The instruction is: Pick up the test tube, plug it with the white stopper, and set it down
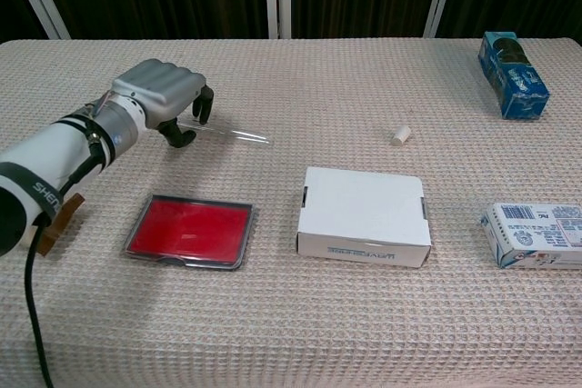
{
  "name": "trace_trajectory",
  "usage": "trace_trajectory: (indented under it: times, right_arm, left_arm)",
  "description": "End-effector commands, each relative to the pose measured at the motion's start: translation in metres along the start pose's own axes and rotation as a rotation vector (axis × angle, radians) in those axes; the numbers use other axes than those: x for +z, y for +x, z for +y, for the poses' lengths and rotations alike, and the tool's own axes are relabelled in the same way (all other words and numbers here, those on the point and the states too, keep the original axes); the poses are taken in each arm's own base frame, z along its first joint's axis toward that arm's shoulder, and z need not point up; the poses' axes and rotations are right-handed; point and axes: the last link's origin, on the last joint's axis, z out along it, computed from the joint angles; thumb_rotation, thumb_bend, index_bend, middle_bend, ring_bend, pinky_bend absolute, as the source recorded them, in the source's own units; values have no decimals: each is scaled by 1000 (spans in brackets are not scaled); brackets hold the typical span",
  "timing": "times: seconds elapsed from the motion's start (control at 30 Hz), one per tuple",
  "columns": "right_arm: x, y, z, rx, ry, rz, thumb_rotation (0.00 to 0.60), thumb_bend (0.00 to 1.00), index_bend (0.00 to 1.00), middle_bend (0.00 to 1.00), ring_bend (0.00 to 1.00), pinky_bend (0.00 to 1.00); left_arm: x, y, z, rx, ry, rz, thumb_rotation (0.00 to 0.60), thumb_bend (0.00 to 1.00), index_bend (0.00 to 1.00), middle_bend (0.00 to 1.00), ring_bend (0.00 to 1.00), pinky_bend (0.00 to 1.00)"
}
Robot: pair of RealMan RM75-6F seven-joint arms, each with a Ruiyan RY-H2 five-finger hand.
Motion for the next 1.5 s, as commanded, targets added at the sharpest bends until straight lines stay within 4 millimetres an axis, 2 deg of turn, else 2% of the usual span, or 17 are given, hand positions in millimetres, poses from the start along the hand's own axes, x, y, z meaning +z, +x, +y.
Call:
trace_trajectory:
  times: [0.03, 0.33, 0.47, 0.77, 0.93, 1.07, 1.17, 1.27, 1.4, 1.5]
  right_arm:
    - [-1, 0, 0, -1, -4, -2, 600, 304, 208, 437, 357, 459]
    - [-1, -1, 1, 1, -10, -8, 600, 302, 209, 450, 378, 482]
    - [1, -2, 0, -1, -7, -12, 600, 301, 209, 455, 387, 494]
    - [6, 2, -2, 2, 6, -17, 600, 301, 242, 473, 410, 522]
    - [22, 5, -11, -3, 79, -79, 600, 302, 292, 488, 427, 540]
    - [48, 5, -21, -50, 134, -121, 600, 303, 351, 515, 465, 588]
    - [78, -2, -29, -65, 153, -176, 600, 303, 372, 528, 490, 614]
    - [115, -17, -38, -89, 157, -247, 600, 300, 372, 561, 541, 658]
    - [157, -40, -53, -106, 154, -318, 600, 302, 376, 672, 709, 819]
    - [183, -57, -65, -108, 145, -379, 600, 339, 345, 790, 856, 948]
  left_arm:
    - [0, -1, 0, 10, 2, 3, 600, 407, 467, 396, 732, 1000]
    - [0, 0, -3, -18, 0, 32, 600, 557, 584, 548, 755, 1000]
    - [0, 1, -6, -94, 0, 35, 600, 622, 634, 600, 760, 1000]
    - [-8, 15, -20, -380, -3, 63, 600, 641, 678, 659, 765, 1000]
    - [-20, 25, -29, -476, -35, 119, 600, 642, 680, 665, 764, 1000]
    - [-28, 32, -35, -489, -57, 160, 600, 642, 683, 670, 763, 1000]
    - [-36, 37, -39, -477, -74, 189, 600, 642, 689, 674, 762, 1000]
    - [-44, 41, -41, -464, -96, 204, 600, 642, 693, 678, 762, 1000]
    - [-54, 44, -43, -456, -110, 208, 600, 642, 694, 679, 762, 1000]
    - [-59, 45, -45, -444, -116, 212, 600, 642, 693, 681, 761, 1000]
